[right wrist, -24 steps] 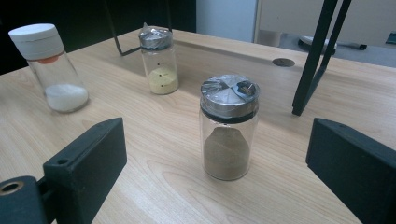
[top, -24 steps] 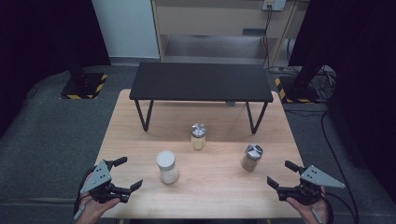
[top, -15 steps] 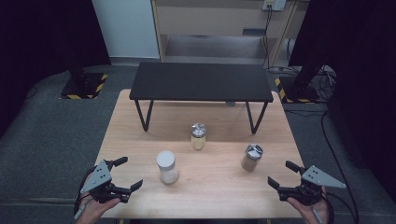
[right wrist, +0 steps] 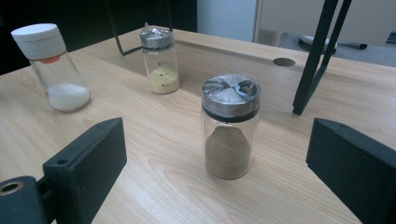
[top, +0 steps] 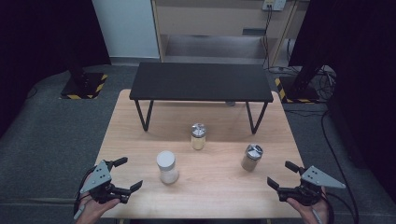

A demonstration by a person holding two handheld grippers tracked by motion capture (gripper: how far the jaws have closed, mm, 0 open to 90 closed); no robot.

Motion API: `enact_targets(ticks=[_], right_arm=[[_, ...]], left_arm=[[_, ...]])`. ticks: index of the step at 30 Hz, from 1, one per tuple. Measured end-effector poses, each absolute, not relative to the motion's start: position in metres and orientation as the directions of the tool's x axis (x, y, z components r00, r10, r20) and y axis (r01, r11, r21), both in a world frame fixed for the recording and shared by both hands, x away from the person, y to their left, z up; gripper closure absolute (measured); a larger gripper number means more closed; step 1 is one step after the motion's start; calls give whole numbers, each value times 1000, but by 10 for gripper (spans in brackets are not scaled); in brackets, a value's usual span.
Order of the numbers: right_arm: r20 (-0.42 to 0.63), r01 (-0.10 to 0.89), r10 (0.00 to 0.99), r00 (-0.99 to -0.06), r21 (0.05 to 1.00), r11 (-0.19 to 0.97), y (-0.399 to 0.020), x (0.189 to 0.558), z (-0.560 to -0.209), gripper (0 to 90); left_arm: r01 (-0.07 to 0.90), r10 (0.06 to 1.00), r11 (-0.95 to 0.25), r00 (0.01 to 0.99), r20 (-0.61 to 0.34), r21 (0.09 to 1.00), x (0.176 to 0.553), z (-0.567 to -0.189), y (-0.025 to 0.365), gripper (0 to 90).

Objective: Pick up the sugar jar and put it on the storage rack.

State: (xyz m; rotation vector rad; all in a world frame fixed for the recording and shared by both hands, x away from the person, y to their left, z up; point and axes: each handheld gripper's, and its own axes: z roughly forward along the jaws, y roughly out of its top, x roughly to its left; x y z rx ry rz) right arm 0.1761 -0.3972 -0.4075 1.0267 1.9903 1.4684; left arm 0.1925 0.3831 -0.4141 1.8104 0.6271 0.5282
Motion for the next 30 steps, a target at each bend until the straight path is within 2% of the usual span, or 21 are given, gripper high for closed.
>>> enact_targets(ticks=[18,30], right_arm=[[70,299,784,-617,942,152,-397,176,-407,57],[72,302,786,-614,941,151,-397,177,-407,56]], left_arm=[[193,668,-224,744,6,955,191,-413,387,16],[212,664,-241,748,2,947,186,-394,387,15]])
